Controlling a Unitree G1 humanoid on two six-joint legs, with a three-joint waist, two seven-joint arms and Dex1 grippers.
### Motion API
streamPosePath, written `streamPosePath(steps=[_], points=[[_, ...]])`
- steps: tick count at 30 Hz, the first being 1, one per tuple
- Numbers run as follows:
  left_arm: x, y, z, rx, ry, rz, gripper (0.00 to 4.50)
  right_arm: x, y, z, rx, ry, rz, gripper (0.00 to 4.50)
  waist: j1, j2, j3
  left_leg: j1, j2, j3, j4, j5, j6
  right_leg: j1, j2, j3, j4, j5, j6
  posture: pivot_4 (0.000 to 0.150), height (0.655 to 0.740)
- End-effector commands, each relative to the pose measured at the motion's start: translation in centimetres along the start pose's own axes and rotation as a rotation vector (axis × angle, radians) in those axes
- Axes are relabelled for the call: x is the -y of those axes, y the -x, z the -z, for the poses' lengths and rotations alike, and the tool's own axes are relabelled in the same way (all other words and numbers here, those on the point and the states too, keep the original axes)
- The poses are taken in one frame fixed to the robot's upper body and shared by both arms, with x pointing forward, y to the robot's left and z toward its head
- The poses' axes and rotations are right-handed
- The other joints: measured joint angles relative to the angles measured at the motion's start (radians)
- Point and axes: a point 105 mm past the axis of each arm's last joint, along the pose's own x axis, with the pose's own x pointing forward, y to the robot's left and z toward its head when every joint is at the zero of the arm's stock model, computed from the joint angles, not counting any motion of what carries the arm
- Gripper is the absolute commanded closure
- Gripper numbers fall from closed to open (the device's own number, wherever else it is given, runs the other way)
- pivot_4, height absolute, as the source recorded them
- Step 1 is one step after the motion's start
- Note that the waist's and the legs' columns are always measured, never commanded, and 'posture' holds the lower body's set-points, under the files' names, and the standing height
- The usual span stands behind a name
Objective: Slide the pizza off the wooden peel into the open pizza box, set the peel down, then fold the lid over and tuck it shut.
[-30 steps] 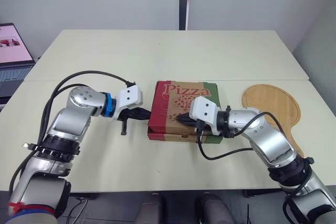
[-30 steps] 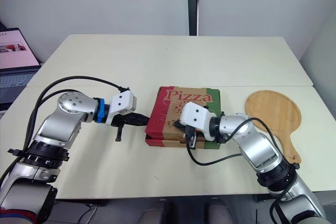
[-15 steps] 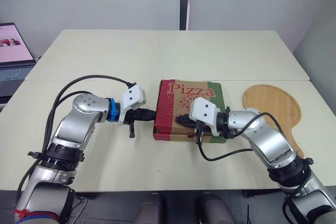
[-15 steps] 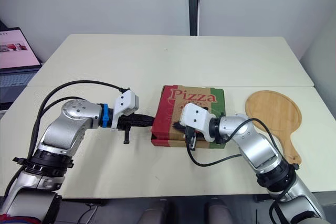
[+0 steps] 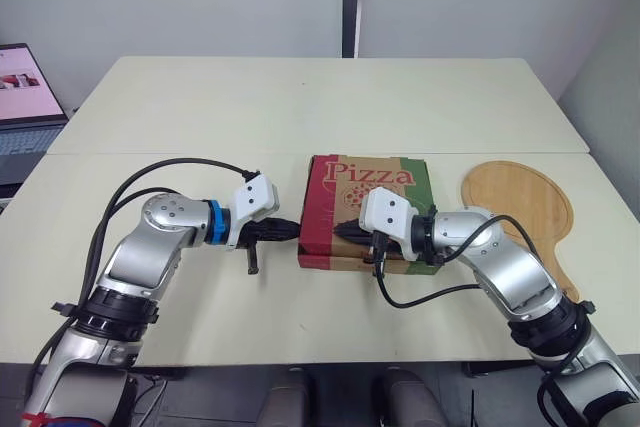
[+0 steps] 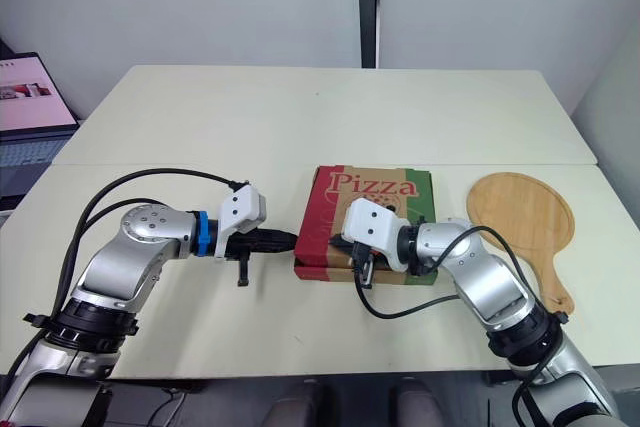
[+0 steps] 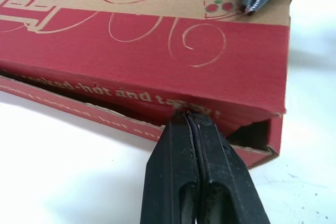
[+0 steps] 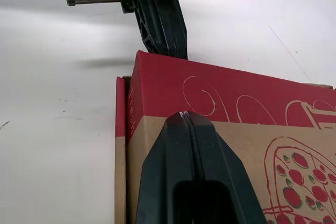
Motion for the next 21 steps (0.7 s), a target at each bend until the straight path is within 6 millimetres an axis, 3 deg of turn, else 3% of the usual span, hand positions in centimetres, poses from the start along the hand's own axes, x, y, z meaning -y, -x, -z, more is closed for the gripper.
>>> streamPosePath(steps=[1, 5, 7, 13, 17, 21], points=[[-0.6, 2.2, -1.0, 0.023, -0.014, -0.028, 4.5, 0.0, -0.1, 0.5, -0.01, 0.009, 0.009, 4.47, -0.004, 0.0, 0.0, 0.0, 0.0, 0.0, 0.0, 0.0, 0.0, 0.0, 0.0, 0.0, 0.0, 0.0, 0.0, 0.15, 0.74], [-1.1, 3.7, -2.5, 0.071, 0.019, -0.039, 4.5, -0.1, -0.3, 1.4, -0.035, 0.0, 0.007, 4.47, -0.007, 0.0, 0.0, 0.0, 0.0, 0.0, 0.0, 0.0, 0.0, 0.0, 0.0, 0.0, 0.0, 0.0, 0.0, 0.15, 0.74], [-0.9, 3.5, -3.4, 0.09, 0.008, -0.022, 4.5, -0.3, -0.4, 2.0, -0.05, -0.008, 0.002, 4.47, -0.005, 0.0, 0.0, 0.0, 0.0, 0.0, 0.0, 0.0, 0.0, 0.0, 0.0, 0.0, 0.0, 0.0, 0.0, 0.15, 0.74], [0.4, 0.5, -3.9, 0.11, -0.024, 0.036, 4.5, -0.5, -0.2, 3.4, -0.068, 0.002, 0.033, 4.47, -0.005, 0.0, 0.0, 0.0, 0.0, 0.0, 0.0, 0.0, 0.0, 0.001, 0.0, 0.0, 0.0, 0.0, 0.0, 0.15, 0.74], [1.1, -1.5, -3.2, 0.084, -0.043, 0.064, 4.5, 0.2, 1.2, 3.1, -0.045, -0.032, 0.096, 4.47, -0.005, 0.0, 0.0, 0.0, 0.0, 0.0, 0.0, 0.0, 0.0, 0.001, 0.0, 0.0, 0.0, 0.0, 0.0, 0.15, 0.74], [1.7, -3.5, -2.3, 0.056, -0.009, 0.076, 4.5, -0.1, 2.6, 4.7, -0.078, -0.137, 0.126, 4.47, 0.001, 0.0, 0.0, 0.0, 0.0, 0.0, 0.0, 0.0, 0.0, 0.001, 0.0, 0.0, 0.0, 0.0, 0.0, 0.15, 0.74]])
